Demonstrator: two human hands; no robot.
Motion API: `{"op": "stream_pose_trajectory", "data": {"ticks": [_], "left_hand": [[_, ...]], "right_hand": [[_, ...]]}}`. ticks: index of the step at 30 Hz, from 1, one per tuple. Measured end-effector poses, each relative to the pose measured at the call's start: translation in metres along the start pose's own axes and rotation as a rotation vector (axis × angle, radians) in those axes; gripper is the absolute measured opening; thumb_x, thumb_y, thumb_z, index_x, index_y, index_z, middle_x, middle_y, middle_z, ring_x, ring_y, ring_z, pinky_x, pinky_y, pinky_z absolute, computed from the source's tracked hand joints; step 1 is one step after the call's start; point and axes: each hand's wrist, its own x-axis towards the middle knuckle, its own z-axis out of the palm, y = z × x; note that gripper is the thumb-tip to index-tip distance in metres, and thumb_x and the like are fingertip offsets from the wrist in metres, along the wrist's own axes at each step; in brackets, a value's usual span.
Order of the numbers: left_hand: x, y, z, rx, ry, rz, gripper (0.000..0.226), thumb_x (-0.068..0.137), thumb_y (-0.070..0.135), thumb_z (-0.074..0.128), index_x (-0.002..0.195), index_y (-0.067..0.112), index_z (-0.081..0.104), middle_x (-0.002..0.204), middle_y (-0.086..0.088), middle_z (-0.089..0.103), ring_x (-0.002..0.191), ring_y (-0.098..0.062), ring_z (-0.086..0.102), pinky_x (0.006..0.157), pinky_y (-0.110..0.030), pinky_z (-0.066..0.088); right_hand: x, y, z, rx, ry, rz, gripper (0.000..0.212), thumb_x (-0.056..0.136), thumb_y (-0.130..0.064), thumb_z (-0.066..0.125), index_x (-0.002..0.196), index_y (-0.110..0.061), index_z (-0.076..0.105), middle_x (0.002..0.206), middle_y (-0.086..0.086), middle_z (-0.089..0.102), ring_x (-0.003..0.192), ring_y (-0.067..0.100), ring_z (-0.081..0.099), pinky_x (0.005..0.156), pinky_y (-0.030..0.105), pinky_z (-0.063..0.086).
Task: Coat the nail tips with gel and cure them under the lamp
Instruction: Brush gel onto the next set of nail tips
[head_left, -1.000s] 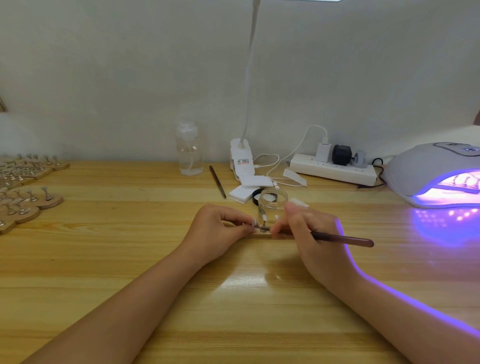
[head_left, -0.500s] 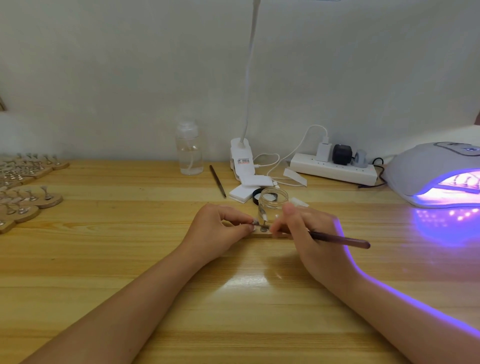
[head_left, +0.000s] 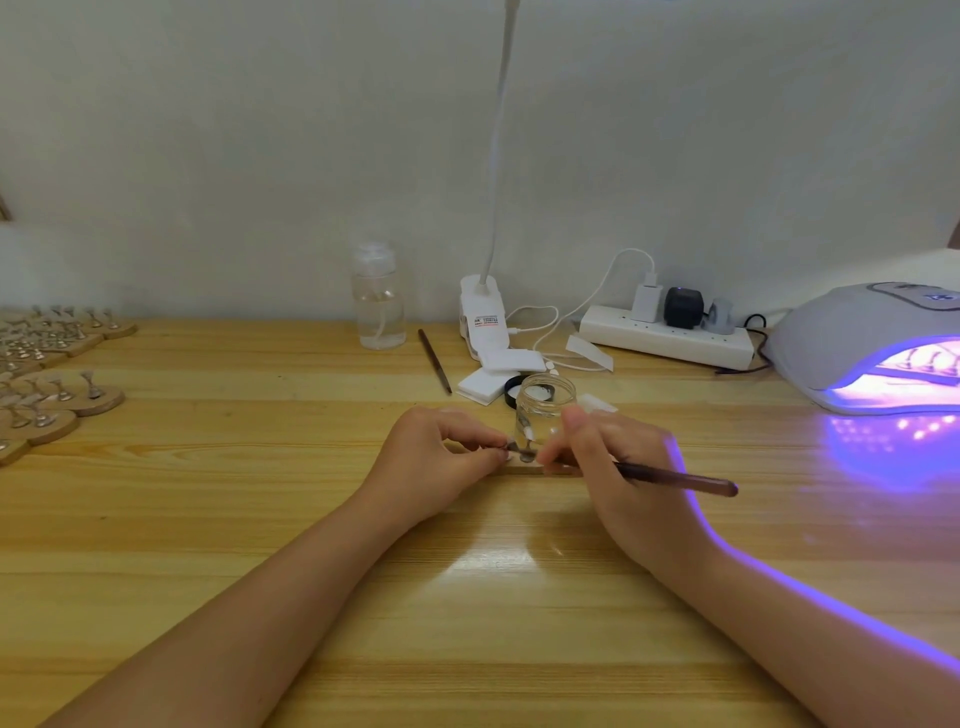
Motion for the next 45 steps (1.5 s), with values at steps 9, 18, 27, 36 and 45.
{"op": "stream_pose_trajectory", "data": {"ticks": [9, 18, 27, 36, 45], "left_hand": [[-0.0001, 0.0006, -0.0004, -0.002, 0.001, -0.002, 0.028, 0.073, 0.006, 0.073, 0.067, 0.033, 0.069, 0.075, 0.007, 0.066, 0.075, -0.003, 0.060, 0.070, -0.011, 0.046], [0.0002, -0.0006, 0.0000, -0.005, -0.002, -0.013, 0.020, 0.074, 0.006, 0.072, 0.071, 0.026, 0.072, 0.073, 0.013, 0.065, 0.071, 0.005, 0.059, 0.069, -0.006, 0.044], [0.0020, -0.0028, 0.0009, 0.004, 0.022, -0.027, 0.012, 0.076, 0.005, 0.070, 0.083, 0.013, 0.074, 0.080, 0.006, 0.068, 0.079, -0.002, 0.061, 0.070, -0.006, 0.044], [0.0032, -0.0053, 0.0017, 0.003, 0.023, 0.015, 0.014, 0.075, 0.004, 0.070, 0.081, 0.017, 0.074, 0.081, 0.005, 0.070, 0.078, -0.001, 0.063, 0.071, -0.009, 0.046], [0.0048, -0.0068, 0.0027, -0.015, 0.043, -0.003, 0.014, 0.075, 0.006, 0.071, 0.080, 0.018, 0.074, 0.075, 0.016, 0.067, 0.075, 0.006, 0.062, 0.071, -0.005, 0.045]], "right_hand": [[-0.0015, 0.0013, -0.0011, 0.036, 0.006, 0.045, 0.050, 0.084, -0.054, 0.035, 0.060, -0.024, 0.067, 0.061, -0.007, 0.066, 0.062, 0.006, 0.062, 0.063, 0.024, 0.049], [-0.0013, 0.0006, -0.0018, -0.010, 0.024, -0.023, 0.051, 0.088, -0.048, 0.033, 0.063, -0.020, 0.068, 0.059, -0.009, 0.064, 0.062, 0.002, 0.061, 0.062, 0.018, 0.047], [0.0004, -0.0008, -0.0013, -0.019, 0.036, -0.032, 0.044, 0.088, -0.047, 0.034, 0.064, -0.028, 0.066, 0.063, -0.011, 0.065, 0.068, 0.008, 0.063, 0.068, 0.035, 0.051], [0.0014, -0.0008, -0.0012, -0.012, 0.021, -0.011, 0.046, 0.087, -0.047, 0.034, 0.065, -0.025, 0.068, 0.064, -0.014, 0.065, 0.069, 0.005, 0.061, 0.067, 0.025, 0.047], [0.0019, -0.0012, -0.0004, -0.066, 0.024, -0.058, 0.043, 0.089, -0.042, 0.035, 0.071, -0.024, 0.069, 0.064, -0.022, 0.061, 0.071, 0.002, 0.059, 0.068, 0.017, 0.043]]}}
